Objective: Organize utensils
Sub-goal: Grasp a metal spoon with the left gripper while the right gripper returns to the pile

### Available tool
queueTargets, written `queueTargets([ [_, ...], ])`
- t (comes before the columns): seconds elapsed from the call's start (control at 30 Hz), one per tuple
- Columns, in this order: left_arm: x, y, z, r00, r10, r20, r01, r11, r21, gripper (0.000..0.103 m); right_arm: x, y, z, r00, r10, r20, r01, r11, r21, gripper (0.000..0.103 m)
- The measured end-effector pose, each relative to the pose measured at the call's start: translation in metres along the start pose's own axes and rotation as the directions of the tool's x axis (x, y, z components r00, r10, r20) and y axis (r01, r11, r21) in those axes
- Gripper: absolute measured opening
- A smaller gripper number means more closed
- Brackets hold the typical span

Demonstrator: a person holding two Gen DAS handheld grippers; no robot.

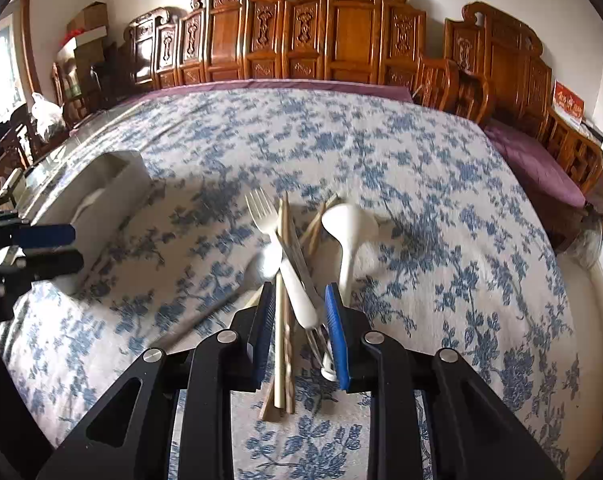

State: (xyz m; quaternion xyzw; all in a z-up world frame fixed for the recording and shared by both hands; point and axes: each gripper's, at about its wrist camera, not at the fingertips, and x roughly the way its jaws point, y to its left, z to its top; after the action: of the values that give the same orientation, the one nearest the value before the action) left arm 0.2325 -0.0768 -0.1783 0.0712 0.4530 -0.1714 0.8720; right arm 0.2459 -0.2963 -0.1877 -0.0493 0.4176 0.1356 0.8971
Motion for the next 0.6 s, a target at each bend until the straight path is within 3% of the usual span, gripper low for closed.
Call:
queueTargets([
  [0.2,0.027,-0.017,-0.007,0.997,-0.040,-0.059,0.040,0.999,0.003,0.035,0.003,-0.012,-0.004,1.000,0.008,-0.001,-0.008,0.999,0.032,0.028],
  [0.6,0.075,-0.051,0.009,0.992,-0.038,-0.119,0.046,0.997,0.065,0.035,-0.001,-0.021,-0.002,1.000,0.009,0.016,-0.010,0.999,0.038,0.028],
])
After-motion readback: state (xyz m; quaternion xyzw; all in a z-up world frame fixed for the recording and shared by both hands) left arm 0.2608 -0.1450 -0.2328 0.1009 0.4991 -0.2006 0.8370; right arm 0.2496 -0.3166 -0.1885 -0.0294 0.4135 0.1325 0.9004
